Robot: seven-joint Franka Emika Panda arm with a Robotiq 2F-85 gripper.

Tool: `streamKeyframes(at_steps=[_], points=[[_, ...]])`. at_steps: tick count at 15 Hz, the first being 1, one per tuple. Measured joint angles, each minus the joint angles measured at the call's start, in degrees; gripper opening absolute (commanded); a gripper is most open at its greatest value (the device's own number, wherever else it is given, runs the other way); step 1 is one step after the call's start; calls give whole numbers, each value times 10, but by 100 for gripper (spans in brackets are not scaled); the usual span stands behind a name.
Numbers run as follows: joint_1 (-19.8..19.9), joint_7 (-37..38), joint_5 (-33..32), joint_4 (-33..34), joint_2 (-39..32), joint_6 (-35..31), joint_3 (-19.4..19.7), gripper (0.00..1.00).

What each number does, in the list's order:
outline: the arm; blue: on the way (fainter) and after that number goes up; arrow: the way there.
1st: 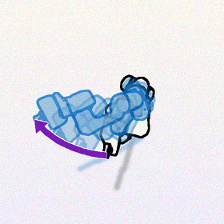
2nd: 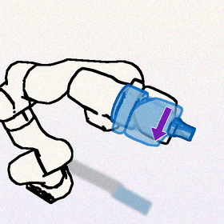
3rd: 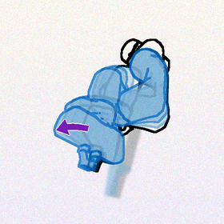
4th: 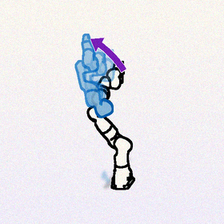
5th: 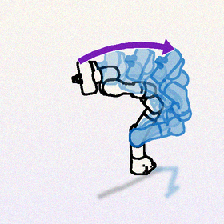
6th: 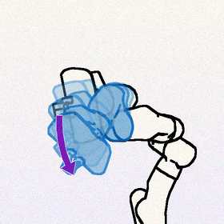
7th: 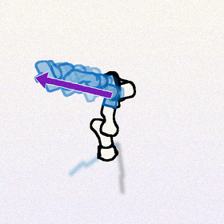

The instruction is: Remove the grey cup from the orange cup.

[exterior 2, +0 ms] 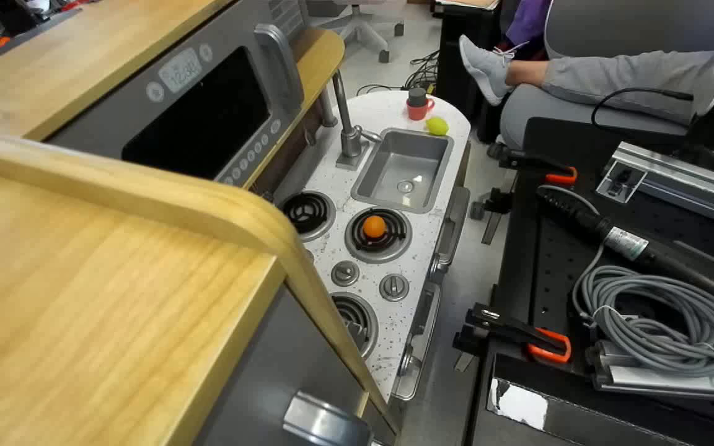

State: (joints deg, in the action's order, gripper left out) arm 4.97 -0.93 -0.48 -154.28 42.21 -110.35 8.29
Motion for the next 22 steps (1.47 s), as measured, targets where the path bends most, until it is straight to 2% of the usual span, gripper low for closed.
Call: streamKeyframes(at_steps=[18, 22], points=[[0, 0, 0, 0, 0, 0, -1, 100], [0, 0, -3, -5, 0, -42, -4, 100]])
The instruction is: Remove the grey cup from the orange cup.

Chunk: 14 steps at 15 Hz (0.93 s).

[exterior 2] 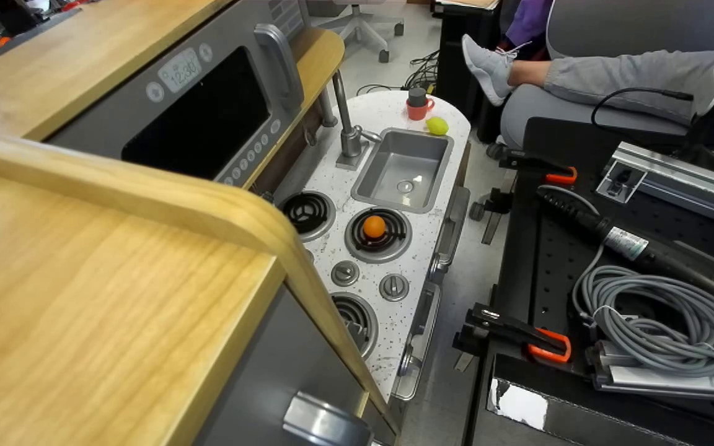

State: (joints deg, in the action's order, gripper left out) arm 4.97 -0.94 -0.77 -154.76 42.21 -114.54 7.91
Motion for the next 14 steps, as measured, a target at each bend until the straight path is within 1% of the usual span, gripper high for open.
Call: streamKeyframes(at_steps=[1, 2, 5, 7, 10, 14], points=[[1, 0, -1, -3, 0, -14, -1, 100], [7, -4, -16, -3, -7, -36, 6, 100], [60, -36, -70, 1, -73, -129, 52, 100], [95, -51, -93, 14, -134, -191, 79, 100], [127, -73, -95, 52, -236, -266, 114, 100], [169, -56, -101, 105, -382, -389, 142, 100]])
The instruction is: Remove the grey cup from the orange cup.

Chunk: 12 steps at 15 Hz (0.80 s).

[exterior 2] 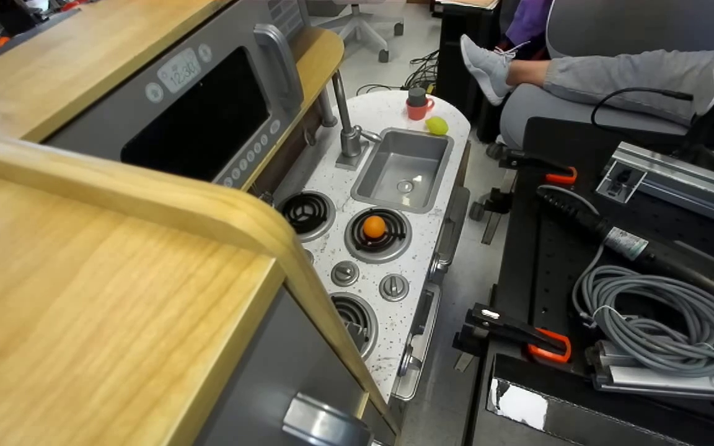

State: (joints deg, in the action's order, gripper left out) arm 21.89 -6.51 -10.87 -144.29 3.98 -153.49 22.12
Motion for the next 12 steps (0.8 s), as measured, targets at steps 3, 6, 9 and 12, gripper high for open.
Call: streamKeyframes(at_steps=[3, 6, 9, 12], points=[[19, 34, -6, 50, -109, -32, 17, 100], [19, 56, 3, 123, -217, -32, 21, 100], [21, 58, 41, 213, -324, -29, 8, 100], [27, 58, 71, 307, -419, -24, -11, 100]])
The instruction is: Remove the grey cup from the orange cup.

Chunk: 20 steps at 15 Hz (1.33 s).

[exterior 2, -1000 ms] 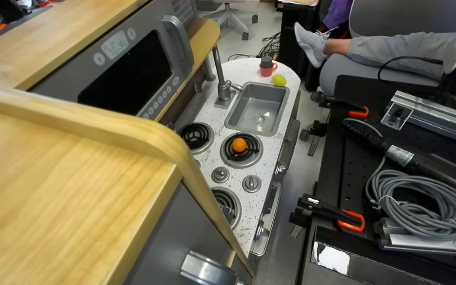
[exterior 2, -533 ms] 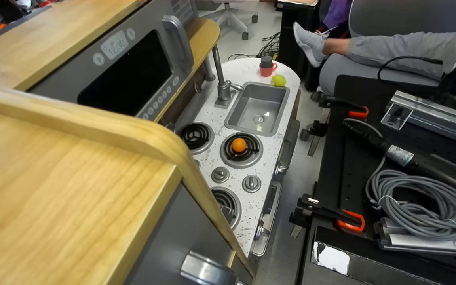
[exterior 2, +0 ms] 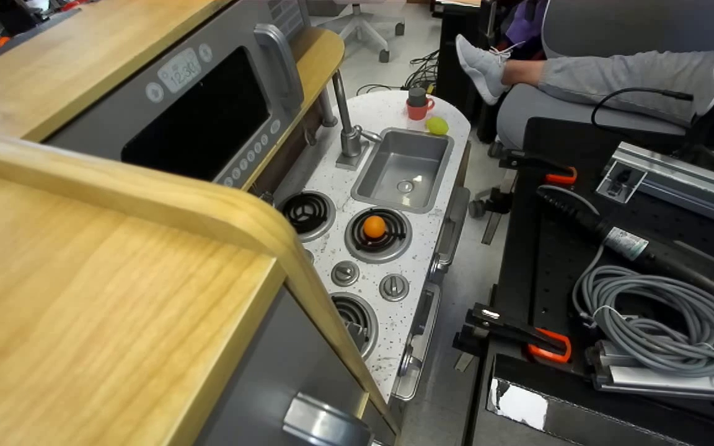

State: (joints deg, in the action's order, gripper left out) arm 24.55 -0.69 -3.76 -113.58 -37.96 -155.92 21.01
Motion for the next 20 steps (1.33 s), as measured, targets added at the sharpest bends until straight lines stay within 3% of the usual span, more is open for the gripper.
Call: streamKeyframes(at_steps=[4, 8, 15, 20], points=[[13, -1, 10, 123, -98, 24, -21, 100], [28, -31, 10, 222, -145, 56, -47, 100], [80, -156, 51, 309, -159, 198, -144, 100], [82, -178, 52, 360, -201, 200, -149, 100]])
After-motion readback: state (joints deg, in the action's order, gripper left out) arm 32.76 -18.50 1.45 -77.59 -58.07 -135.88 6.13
